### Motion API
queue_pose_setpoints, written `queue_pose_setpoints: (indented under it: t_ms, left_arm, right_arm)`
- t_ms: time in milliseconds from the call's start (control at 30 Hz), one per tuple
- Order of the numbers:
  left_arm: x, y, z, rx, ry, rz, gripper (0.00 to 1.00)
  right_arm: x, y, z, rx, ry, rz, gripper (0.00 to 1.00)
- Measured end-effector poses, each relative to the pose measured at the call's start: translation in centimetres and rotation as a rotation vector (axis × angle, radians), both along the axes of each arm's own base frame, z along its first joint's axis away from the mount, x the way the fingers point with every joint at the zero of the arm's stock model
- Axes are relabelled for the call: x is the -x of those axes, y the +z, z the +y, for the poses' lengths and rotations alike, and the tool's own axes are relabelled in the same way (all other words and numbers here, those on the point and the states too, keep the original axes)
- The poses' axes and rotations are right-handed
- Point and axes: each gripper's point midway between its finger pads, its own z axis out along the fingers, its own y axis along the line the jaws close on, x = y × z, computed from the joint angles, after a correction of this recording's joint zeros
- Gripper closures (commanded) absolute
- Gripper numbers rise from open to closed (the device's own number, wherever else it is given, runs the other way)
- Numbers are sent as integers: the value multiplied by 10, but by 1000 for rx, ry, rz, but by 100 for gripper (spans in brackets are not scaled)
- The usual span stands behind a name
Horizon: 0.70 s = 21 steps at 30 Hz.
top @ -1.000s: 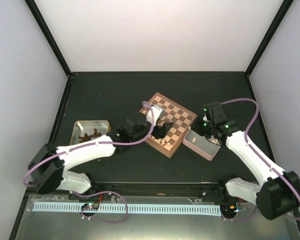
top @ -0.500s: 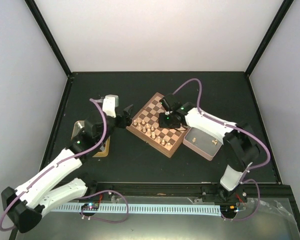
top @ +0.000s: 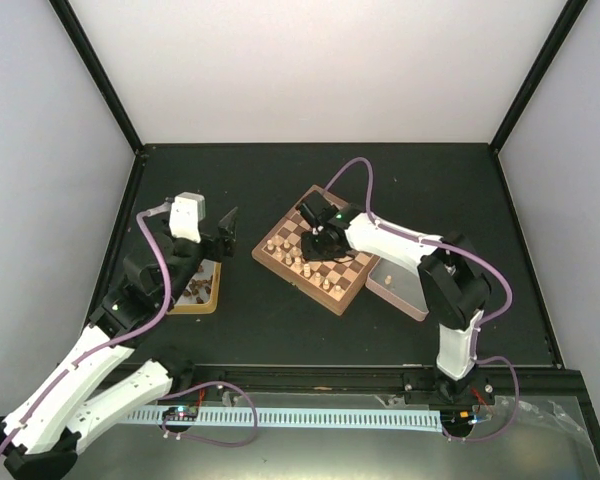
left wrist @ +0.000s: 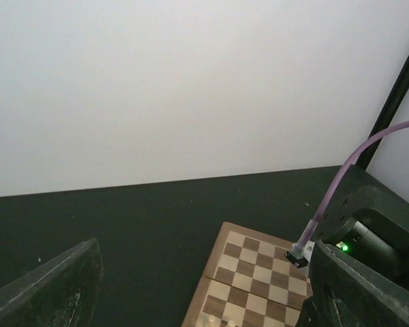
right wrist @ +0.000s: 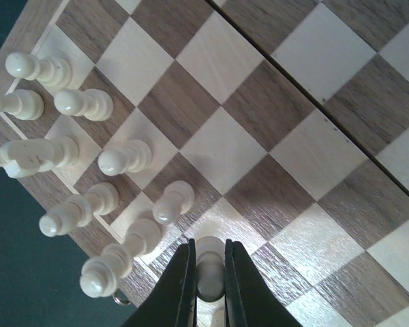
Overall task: Set up the chess pieces on the board
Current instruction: Place the chess piece on the chessboard.
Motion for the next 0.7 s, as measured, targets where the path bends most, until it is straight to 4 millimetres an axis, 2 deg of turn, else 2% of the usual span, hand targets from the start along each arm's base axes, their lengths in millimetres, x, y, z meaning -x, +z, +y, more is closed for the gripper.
queue_pose_setpoints:
  t_ms: [200, 700]
  left_arm:
    - [0, -3, 4, -39, 16, -9, 15]
    - [-2, -11, 7, -62, 33, 1, 15]
  right_arm:
    - [-1, -4, 10, 29, 17, -5, 97]
    - [2, -21, 0, 111, 7, 11, 95]
